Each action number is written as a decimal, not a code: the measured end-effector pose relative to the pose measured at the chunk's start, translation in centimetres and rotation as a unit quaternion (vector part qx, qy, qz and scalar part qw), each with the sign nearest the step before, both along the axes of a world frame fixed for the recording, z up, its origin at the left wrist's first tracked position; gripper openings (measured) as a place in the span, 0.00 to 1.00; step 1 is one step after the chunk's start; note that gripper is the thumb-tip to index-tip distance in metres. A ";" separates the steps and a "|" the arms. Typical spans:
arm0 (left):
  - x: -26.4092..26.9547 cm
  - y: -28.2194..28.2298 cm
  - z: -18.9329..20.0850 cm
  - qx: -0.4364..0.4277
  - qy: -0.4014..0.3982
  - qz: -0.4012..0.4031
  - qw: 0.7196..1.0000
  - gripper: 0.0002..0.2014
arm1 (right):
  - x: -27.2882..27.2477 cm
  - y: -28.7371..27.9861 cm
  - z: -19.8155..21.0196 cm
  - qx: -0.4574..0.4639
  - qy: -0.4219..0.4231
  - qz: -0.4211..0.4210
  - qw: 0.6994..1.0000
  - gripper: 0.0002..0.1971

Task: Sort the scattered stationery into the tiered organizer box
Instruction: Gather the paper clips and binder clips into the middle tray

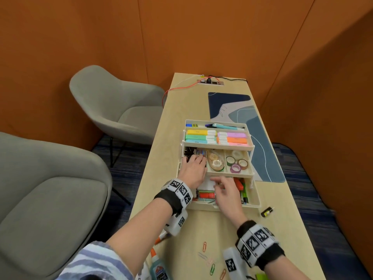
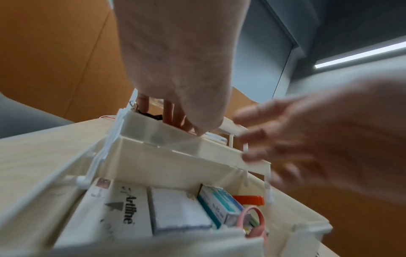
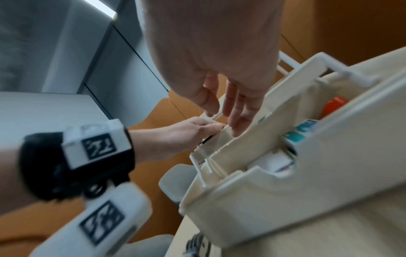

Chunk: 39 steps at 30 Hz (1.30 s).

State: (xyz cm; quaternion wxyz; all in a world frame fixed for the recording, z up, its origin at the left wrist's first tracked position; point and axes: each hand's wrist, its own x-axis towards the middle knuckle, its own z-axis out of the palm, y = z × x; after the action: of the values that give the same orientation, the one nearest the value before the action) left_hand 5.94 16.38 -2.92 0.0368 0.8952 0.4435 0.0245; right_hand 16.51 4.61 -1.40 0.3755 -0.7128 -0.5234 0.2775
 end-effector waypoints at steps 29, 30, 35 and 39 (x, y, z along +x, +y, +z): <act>-6.2 -11.8 -2.2 -0.072 -0.173 0.004 0.982 0.16 | -0.7 -13.0 -9.6 -0.139 -0.363 0.368 0.845 0.33; -6.9 -12.4 -2.7 -0.083 -0.168 0.010 0.982 0.16 | -0.2 -13.9 -9.8 -0.137 -0.368 0.374 0.840 0.32; -9.8 -14.3 -4.3 -0.116 -0.160 0.054 0.979 0.14 | 2.4 -17.9 -11.6 -0.097 -0.354 0.376 0.851 0.34; -10.6 -15.0 -4.7 -0.127 -0.151 0.059 0.978 0.13 | 2.1 -18.4 -10.9 -0.050 -0.403 0.350 0.844 0.18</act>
State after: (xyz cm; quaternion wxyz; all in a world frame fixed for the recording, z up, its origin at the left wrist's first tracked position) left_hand -4.62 1.39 -7.65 0.2157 0.8415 0.4841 0.1051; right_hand 18.63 -13.77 -12.30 -0.0268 -0.5494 -0.8286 0.1042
